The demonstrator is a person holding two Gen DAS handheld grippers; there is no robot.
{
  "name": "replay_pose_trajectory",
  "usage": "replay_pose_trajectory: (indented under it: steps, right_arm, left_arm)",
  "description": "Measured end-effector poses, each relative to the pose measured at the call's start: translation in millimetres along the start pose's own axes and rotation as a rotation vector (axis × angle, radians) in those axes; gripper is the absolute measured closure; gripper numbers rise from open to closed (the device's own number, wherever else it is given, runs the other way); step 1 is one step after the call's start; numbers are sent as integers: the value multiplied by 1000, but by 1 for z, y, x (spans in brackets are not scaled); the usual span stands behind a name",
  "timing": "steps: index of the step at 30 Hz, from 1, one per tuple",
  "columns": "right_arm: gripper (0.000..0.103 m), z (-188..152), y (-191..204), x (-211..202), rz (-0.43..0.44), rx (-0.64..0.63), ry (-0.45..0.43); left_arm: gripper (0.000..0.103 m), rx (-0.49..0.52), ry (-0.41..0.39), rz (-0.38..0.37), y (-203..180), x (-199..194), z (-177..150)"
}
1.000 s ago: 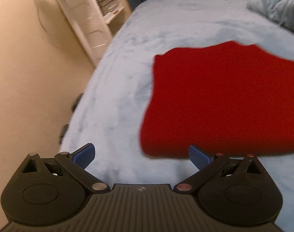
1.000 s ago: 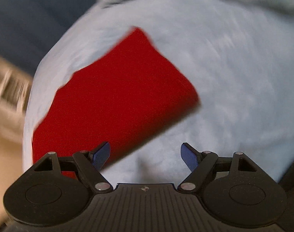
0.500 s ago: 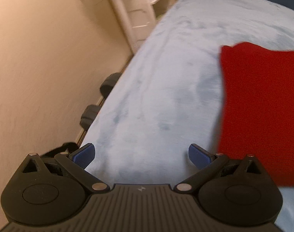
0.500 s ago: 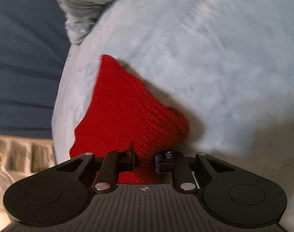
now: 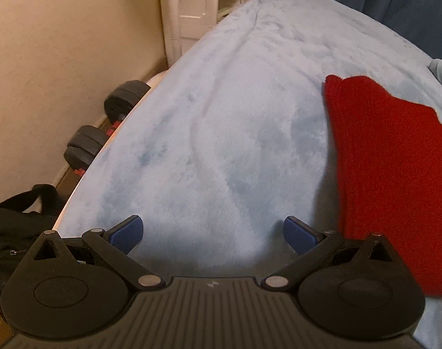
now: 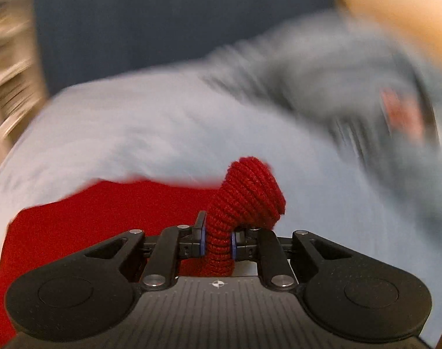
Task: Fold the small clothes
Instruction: 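Lift and fold the held end over the sweater with the right tool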
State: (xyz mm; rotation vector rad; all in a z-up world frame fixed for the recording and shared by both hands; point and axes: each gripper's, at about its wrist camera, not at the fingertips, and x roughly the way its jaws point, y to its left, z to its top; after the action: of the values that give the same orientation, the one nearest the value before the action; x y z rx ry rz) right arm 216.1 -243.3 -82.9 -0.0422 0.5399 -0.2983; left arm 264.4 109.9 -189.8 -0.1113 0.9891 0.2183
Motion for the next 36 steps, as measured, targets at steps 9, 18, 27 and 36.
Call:
replay_pose_trajectory:
  steps: [9, 18, 27, 36]
  right_arm:
    - [86, -132, 212, -43, 475, -871, -44]
    - [83, -136, 208, -59, 515, -814, -79]
    - [84, -153, 208, -65, 532, -872, -97]
    - [79, -159, 208, -66, 521, -852, -111]
  left_arm:
    - [0, -105, -4, -3, 29, -5, 13]
    - [0, -130, -41, -121, 33, -21, 18]
    - [0, -4, -166, -190, 1, -46, 16]
    - [0, 49, -113, -263, -19, -39, 12]
